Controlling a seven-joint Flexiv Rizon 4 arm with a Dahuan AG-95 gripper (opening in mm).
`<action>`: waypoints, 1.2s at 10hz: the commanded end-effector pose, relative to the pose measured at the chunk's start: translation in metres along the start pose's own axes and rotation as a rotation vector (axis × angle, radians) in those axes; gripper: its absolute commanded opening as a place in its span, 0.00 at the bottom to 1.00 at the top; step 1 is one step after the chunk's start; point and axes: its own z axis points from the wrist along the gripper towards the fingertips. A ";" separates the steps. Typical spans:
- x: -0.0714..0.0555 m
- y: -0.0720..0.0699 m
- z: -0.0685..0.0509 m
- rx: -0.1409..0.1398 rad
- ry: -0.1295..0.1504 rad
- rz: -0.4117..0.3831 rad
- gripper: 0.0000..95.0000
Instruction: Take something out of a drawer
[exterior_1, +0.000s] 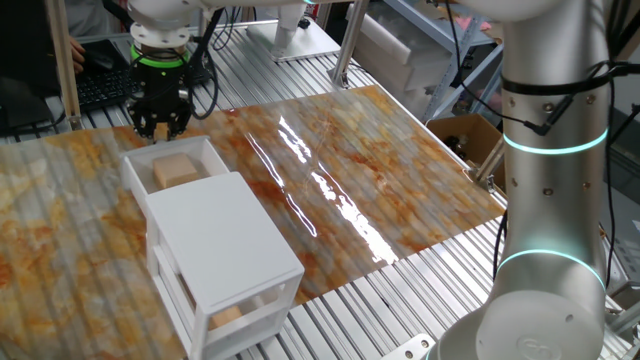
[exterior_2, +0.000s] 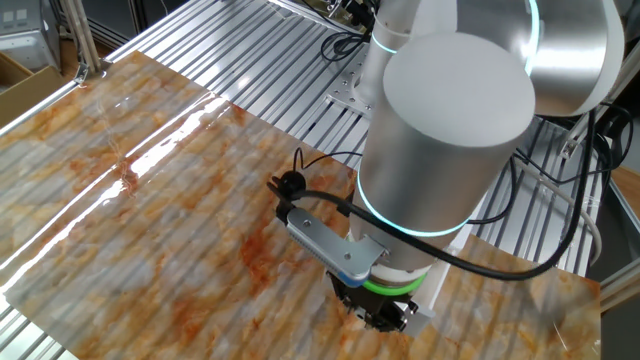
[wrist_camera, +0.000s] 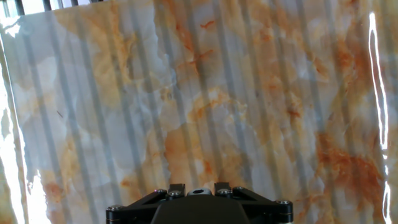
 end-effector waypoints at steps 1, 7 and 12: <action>-0.002 0.001 -0.001 0.001 0.000 0.001 0.00; -0.008 0.002 -0.001 -0.002 0.005 0.003 0.00; -0.008 0.002 0.000 0.001 0.002 0.046 0.60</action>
